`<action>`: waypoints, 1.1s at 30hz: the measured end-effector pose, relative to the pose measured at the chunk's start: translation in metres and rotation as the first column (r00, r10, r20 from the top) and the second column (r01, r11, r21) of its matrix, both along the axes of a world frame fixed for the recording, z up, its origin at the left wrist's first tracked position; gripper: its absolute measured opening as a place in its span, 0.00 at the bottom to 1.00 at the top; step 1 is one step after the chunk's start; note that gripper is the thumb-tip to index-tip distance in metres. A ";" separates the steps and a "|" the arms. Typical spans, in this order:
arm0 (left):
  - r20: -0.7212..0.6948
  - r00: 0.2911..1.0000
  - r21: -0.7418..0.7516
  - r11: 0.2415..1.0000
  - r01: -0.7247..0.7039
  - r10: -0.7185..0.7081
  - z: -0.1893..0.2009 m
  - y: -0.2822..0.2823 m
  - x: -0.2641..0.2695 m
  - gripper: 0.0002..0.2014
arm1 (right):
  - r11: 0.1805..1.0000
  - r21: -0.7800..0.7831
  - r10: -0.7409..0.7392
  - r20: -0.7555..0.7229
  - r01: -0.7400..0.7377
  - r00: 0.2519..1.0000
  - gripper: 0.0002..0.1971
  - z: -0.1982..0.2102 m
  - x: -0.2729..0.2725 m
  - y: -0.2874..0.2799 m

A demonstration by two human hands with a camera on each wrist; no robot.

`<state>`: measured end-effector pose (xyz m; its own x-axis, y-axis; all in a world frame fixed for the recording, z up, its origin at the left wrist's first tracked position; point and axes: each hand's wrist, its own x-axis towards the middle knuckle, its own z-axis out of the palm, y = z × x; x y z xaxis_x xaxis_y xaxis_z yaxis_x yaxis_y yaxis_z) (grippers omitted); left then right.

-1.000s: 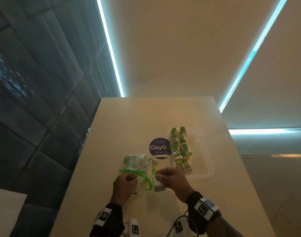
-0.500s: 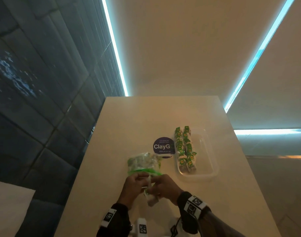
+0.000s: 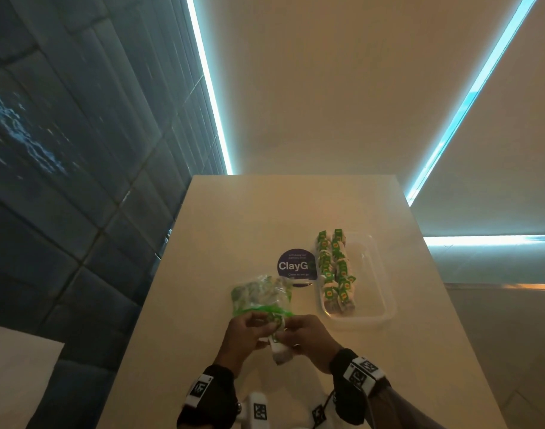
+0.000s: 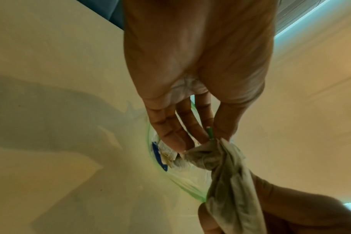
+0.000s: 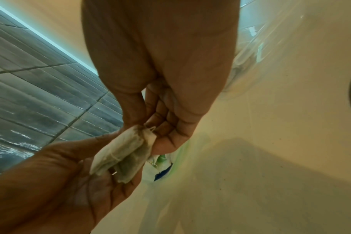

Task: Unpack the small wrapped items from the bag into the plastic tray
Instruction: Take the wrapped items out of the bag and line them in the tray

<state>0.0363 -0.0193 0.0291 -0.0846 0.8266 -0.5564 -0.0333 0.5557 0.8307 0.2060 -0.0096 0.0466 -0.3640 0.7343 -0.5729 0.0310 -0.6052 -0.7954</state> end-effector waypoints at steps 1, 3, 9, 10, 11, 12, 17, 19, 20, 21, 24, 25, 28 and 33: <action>0.022 1.000 0.002 1.000 -0.003 0.003 0.000 0.001 0.000 0.10 | 1.000 -0.001 -0.007 -0.001 0.007 1.000 0.10 0.000 0.001 0.001; 0.087 0.996 0.016 1.000 0.000 -0.001 0.002 0.001 0.001 0.09 | 1.000 -0.003 -0.015 -0.011 0.015 1.000 0.11 -0.001 0.002 0.002; 0.235 0.969 0.041 0.997 0.069 -0.077 0.011 -0.003 0.001 0.08 | 0.999 -0.037 0.016 -0.092 -0.019 0.996 0.13 -0.004 0.007 0.004; 0.228 0.971 0.035 0.997 0.067 -0.073 0.012 -0.003 0.000 0.07 | 0.999 -0.036 0.022 -0.099 -0.026 0.995 0.13 -0.004 0.007 0.004; 0.213 0.975 0.028 0.998 0.062 -0.066 0.012 -0.003 0.000 0.07 | 0.999 -0.035 0.027 -0.103 -0.030 0.994 0.14 -0.004 0.007 0.004; 0.204 0.977 0.020 0.998 0.060 -0.062 0.012 -0.003 -0.001 0.08 | 0.999 -0.032 0.030 -0.105 -0.034 0.994 0.14 -0.004 0.008 0.004; 0.294 0.946 -0.012 0.989 0.146 -0.136 0.014 -0.001 0.001 0.13 | 0.999 -0.013 0.048 -0.107 -0.049 0.993 0.14 -0.002 0.010 0.004; 0.307 0.941 -0.014 0.988 0.152 -0.141 0.015 -0.001 0.001 0.13 | 0.999 -0.014 0.047 -0.102 -0.048 0.994 0.13 -0.002 0.010 0.004; 0.291 0.948 -0.011 0.990 0.140 -0.131 0.015 -0.001 0.001 0.14 | 0.999 -0.015 0.044 -0.094 -0.046 0.995 0.13 -0.001 0.010 0.004; 0.262 0.959 -0.008 0.993 0.119 -0.113 0.014 -0.001 0.000 0.14 | 0.999 -0.020 0.036 -0.083 -0.038 0.996 0.12 -0.001 0.010 0.004; 0.153 0.988 -0.013 0.999 0.037 -0.034 0.009 0.000 -0.003 0.14 | 0.999 -0.038 0.002 -0.032 -0.003 0.999 0.08 0.000 0.008 0.004; 0.123 0.992 -0.013 1.000 0.012 -0.010 0.008 -0.001 -0.004 0.12 | 0.999 -0.042 -0.009 -0.012 0.009 1.000 0.06 0.000 0.007 0.004; 0.054 0.997 -0.004 0.998 -0.061 0.061 0.003 -0.003 -0.005 0.07 | 0.998 -0.053 -0.034 0.038 0.036 0.999 0.02 0.000 0.003 0.003; 0.047 0.984 0.000 0.985 -0.173 0.173 -0.001 -0.007 -0.006 0.06 | 0.998 -0.020 -0.065 0.084 0.067 0.994 0.11 0.001 -0.007 0.002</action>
